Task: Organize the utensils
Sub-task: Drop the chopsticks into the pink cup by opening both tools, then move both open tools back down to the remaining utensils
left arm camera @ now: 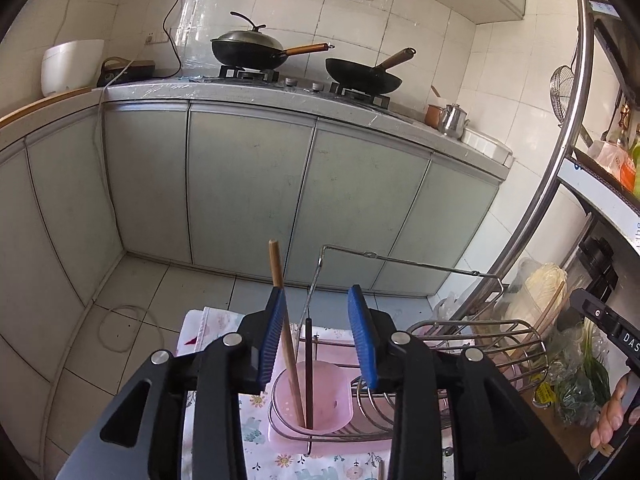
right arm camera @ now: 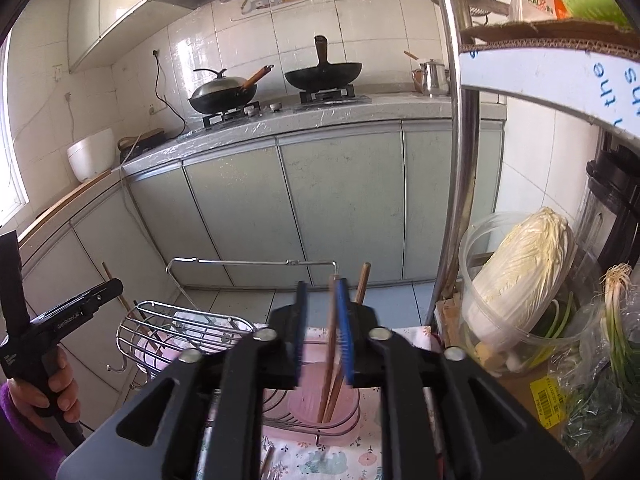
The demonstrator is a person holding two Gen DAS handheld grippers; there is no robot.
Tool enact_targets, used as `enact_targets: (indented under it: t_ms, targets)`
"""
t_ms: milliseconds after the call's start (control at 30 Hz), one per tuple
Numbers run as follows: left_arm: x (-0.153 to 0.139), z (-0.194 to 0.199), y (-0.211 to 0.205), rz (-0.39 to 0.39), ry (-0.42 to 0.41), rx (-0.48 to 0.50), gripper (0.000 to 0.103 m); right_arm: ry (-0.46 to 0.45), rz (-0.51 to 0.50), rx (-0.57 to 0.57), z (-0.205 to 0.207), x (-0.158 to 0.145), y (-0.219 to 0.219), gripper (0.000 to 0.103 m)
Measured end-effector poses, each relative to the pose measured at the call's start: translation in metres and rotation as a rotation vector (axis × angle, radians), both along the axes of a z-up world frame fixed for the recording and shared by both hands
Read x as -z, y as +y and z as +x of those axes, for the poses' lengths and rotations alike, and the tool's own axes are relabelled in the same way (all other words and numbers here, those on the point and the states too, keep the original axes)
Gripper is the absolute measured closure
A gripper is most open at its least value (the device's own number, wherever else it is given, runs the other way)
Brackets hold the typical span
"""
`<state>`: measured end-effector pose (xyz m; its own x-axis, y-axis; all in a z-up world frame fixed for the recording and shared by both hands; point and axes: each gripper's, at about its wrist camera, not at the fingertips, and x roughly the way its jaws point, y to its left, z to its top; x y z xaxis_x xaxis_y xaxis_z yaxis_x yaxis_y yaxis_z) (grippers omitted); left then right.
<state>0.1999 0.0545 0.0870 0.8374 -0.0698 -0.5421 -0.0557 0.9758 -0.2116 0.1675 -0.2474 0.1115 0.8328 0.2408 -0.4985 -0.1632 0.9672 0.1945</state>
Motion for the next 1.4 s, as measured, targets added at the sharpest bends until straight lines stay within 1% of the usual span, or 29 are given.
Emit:
enact_targets:
  t_ms: [33, 67, 200, 333, 400, 467, 533, 600, 767, 933, 1067, 1233, 1400]
  targets:
    - [-0.002, -0.002, 0.001, 0.001, -0.005, -0.002, 0.068, -0.013, 0.0, 0.004, -0.003, -0.003, -0.001, 0.071]
    - [-0.004, -0.004, 0.001, 0.0, -0.008, -0.003, 0.067, -0.023, -0.003, 0.005, -0.005, -0.005, -0.001, 0.066]
    - [-0.011, -0.012, 0.004, -0.021, -0.019, -0.001, 0.065, -0.059, -0.007, 0.014, -0.021, -0.012, -0.002, 0.062]
    - [-0.015, -0.024, 0.004, -0.035, -0.027, 0.001, 0.065, -0.101, -0.003, 0.04, -0.047, -0.014, -0.001, 0.06]
    - [-0.017, -0.031, 0.002, -0.03, -0.03, 0.006, 0.065, -0.116, 0.001, 0.053, -0.064, -0.01, 0.001, 0.059]
    - [-0.018, -0.039, -0.001, -0.018, -0.031, 0.022, 0.065, -0.111, 0.006, 0.06, -0.074, -0.006, 0.004, 0.059]
    - [-0.018, -0.047, -0.004, -0.012, -0.03, 0.034, 0.065, -0.091, 0.028, 0.047, -0.085, 0.004, 0.007, 0.059]
    - [-0.019, -0.057, -0.004, -0.022, -0.031, 0.04, 0.065, -0.062, 0.045, 0.029, -0.093, 0.015, 0.011, 0.058]
    - [-0.017, -0.081, -0.004, -0.052, -0.031, 0.056, 0.065, 0.006, 0.032, -0.018, -0.112, 0.042, 0.025, 0.058]
    - [-0.006, -0.101, -0.006, -0.053, -0.004, 0.087, 0.065, 0.084, 0.048, -0.046, -0.12, 0.069, 0.034, 0.058]
    - [0.01, -0.113, -0.008, -0.052, 0.033, 0.11, 0.065, 0.144, 0.059, -0.058, -0.121, 0.092, 0.037, 0.058]
    - [0.04, -0.118, -0.012, -0.041, 0.11, 0.127, 0.065, 0.206, 0.062, -0.073, -0.121, 0.115, 0.044, 0.058]
    - [0.07, -0.118, -0.014, -0.054, 0.185, 0.141, 0.065, 0.275, 0.067, -0.09, -0.117, 0.137, 0.048, 0.058]
